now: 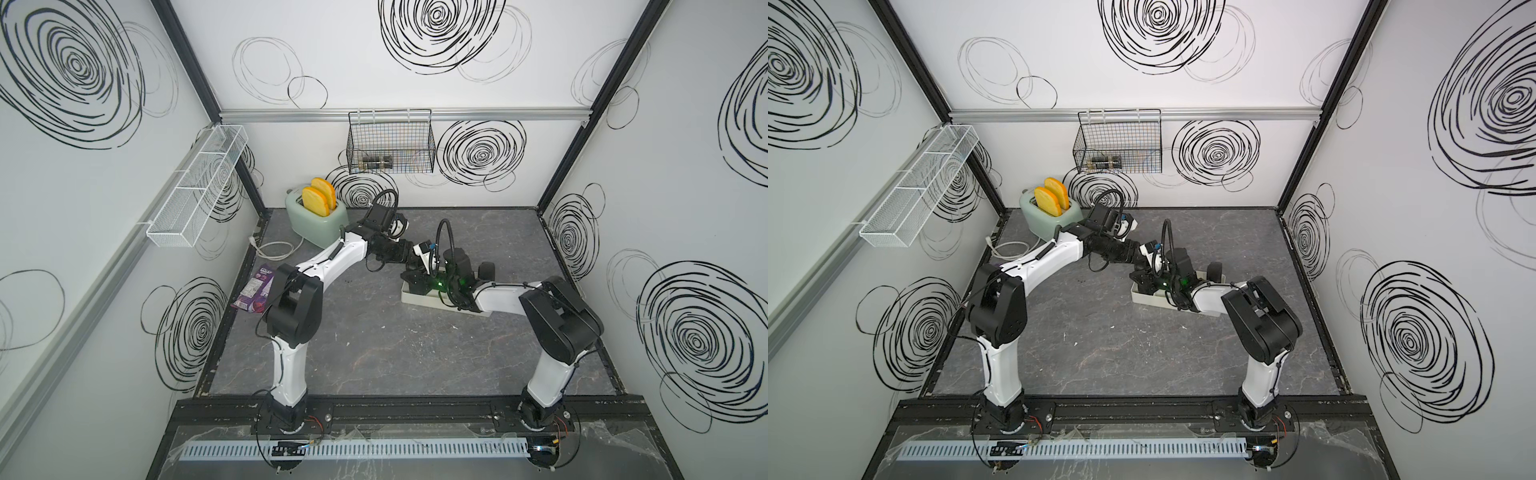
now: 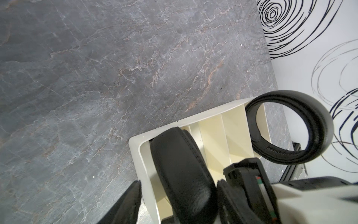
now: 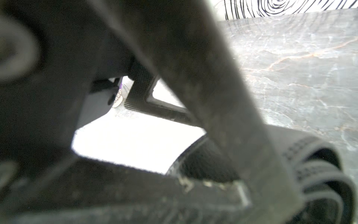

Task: Place the belts into the storage roll
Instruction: Place the belt in the container.

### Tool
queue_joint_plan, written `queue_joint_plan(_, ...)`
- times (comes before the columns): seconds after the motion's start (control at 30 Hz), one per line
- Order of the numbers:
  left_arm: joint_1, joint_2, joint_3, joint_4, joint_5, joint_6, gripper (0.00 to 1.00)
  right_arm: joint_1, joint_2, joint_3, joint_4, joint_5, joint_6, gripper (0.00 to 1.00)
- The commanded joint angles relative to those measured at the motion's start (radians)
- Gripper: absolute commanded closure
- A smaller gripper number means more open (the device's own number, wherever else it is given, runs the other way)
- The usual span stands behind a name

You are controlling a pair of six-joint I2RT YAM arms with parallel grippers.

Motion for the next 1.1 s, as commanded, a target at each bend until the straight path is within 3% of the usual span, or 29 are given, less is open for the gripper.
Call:
queue_joint_plan(0.0,-0.056,-0.004,-0.134,0.204,0.056,-0.173,0.33,0.051,0.006,0.021,0.044,-0.037,-0.091,1.0)
queue_joint_plan(0.13,-0.029,-0.041,-0.202,0.308,0.08,-0.251,0.3,0.051,-0.001,0.015,0.045,-0.034,-0.093,1.0)
queue_joint_plan(0.37,-0.044,0.015,-0.093,0.162,0.062,-0.173,0.31,0.054,0.005,0.025,0.043,-0.03,-0.088,1.0)
queue_joint_plan(0.63,-0.071,0.063,-0.042,0.07,0.034,-0.105,0.6,0.054,0.009,0.03,0.033,-0.023,-0.085,1.0)
queue_joint_plan(0.77,-0.085,0.075,-0.013,0.031,0.004,-0.078,0.68,0.053,-0.008,0.033,0.013,-0.003,-0.088,0.83)
queue_joint_plan(0.9,-0.102,0.088,0.029,-0.025,-0.042,-0.021,0.71,0.047,-0.051,0.034,-0.013,0.026,-0.098,0.51)
queue_joint_plan(1.07,-0.126,0.1,0.06,-0.077,-0.112,0.029,0.72,0.026,-0.139,0.041,-0.065,0.064,-0.087,0.34)
